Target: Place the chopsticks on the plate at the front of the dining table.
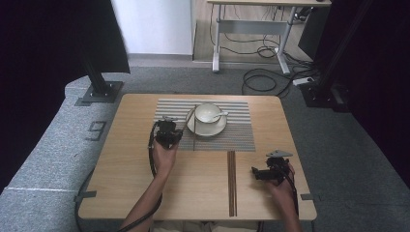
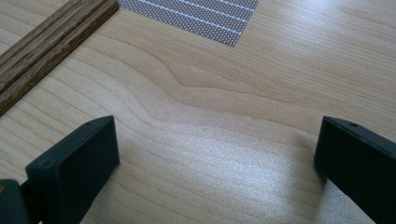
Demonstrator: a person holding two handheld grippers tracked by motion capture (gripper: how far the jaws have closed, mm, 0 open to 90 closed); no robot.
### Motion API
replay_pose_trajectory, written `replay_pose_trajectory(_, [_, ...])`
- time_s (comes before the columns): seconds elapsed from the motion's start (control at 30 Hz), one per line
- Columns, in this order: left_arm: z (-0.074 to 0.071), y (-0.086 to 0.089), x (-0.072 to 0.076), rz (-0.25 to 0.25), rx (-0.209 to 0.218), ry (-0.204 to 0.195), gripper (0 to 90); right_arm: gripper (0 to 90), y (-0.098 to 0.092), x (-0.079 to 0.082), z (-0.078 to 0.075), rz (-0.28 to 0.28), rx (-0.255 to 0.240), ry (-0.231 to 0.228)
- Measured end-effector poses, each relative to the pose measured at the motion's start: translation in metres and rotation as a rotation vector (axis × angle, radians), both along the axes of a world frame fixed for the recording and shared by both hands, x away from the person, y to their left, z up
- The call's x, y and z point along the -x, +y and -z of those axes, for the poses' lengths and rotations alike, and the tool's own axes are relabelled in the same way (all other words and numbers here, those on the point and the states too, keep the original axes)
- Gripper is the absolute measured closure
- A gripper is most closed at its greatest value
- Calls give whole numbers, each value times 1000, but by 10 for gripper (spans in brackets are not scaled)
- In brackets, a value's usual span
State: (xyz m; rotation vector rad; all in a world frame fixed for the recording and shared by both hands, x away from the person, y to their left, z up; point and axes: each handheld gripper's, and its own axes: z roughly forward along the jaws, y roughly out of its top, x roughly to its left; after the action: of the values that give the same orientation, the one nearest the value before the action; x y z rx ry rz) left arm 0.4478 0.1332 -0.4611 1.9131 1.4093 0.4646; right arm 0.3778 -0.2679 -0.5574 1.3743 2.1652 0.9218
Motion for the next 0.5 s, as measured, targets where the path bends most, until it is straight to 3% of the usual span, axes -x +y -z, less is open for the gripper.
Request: replay_pose_trajectory(0.5, [-5,4,-12,-27,8,2,852,0,0,0,0,0,0,0])
